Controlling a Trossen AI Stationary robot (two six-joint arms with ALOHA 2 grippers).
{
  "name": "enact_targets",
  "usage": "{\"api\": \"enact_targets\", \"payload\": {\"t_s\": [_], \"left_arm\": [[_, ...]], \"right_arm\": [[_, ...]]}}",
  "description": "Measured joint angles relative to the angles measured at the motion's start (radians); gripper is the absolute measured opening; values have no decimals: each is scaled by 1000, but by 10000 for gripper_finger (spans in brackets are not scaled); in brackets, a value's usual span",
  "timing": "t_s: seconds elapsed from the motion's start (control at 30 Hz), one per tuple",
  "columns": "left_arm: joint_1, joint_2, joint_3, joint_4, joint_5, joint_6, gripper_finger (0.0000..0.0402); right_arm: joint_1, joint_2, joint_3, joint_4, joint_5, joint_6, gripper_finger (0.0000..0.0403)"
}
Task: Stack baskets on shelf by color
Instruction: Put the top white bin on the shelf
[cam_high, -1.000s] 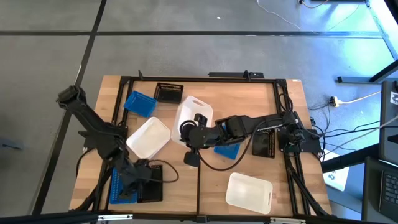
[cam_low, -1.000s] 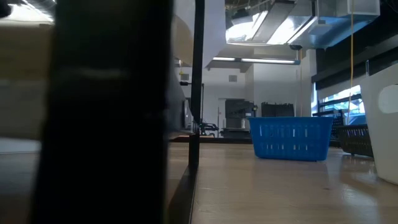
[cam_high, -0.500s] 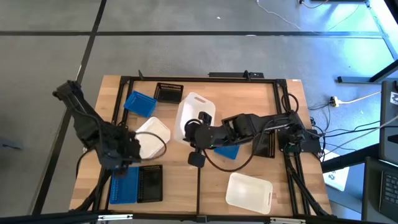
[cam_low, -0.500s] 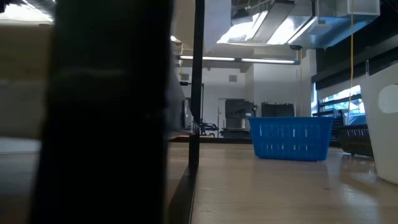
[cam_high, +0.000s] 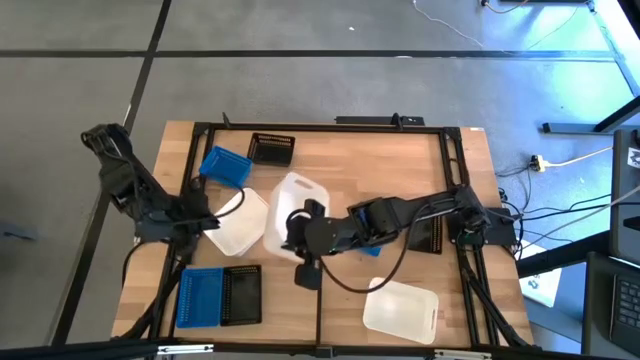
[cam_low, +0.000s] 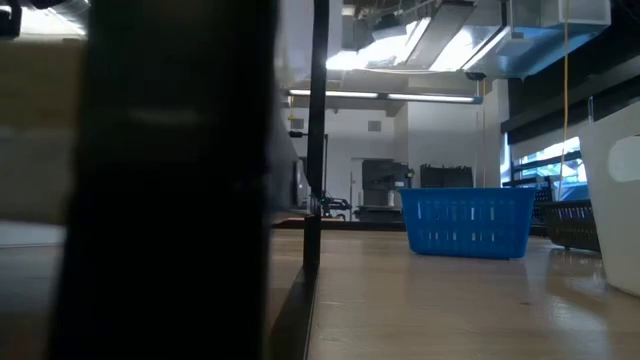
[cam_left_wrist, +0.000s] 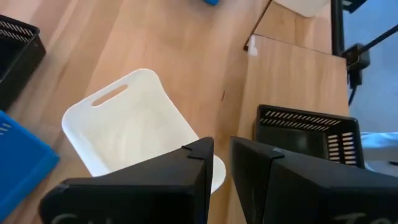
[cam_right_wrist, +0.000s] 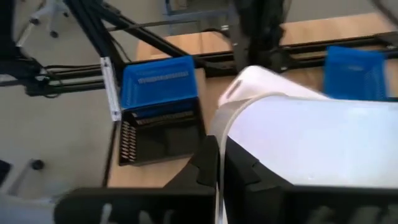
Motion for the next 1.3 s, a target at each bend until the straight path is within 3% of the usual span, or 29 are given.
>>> {"api": "enact_targets", "payload": {"t_s": [0.27, 0.9, 1.3], "left_arm": [[0, -13, 0, 0, 0, 51, 42], [0, -13, 0, 0, 3, 112, 42], [0, -13, 0, 0, 4, 113, 42]], "right_arm": [[4, 67, 0, 38, -85, 137, 0], [33, 169, 0, 15, -258, 221, 0], [33, 173, -1, 5, -297, 220, 0]]}}
